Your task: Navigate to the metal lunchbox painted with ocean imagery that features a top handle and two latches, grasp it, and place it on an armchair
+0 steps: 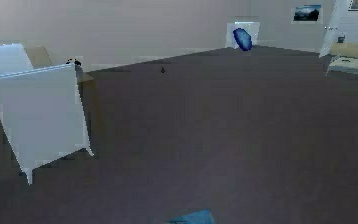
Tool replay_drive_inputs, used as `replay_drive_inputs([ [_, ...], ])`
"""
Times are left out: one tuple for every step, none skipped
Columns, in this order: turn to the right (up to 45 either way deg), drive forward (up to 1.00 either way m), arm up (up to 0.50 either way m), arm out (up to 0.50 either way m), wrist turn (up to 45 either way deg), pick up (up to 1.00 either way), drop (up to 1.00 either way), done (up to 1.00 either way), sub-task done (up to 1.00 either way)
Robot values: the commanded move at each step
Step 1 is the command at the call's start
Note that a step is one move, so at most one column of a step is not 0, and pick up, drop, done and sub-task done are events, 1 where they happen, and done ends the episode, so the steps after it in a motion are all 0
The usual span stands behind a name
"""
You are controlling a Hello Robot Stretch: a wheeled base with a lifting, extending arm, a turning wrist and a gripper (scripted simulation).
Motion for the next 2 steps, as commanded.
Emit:
replay_drive_inputs([
  [21.0,0.0,0.0,0.0,0.0,0.0,0.0,0.0,0.0],
  [0.0,0.45,0.0,0.0,0.0,0.0,0.0,0.0,0.0],
])
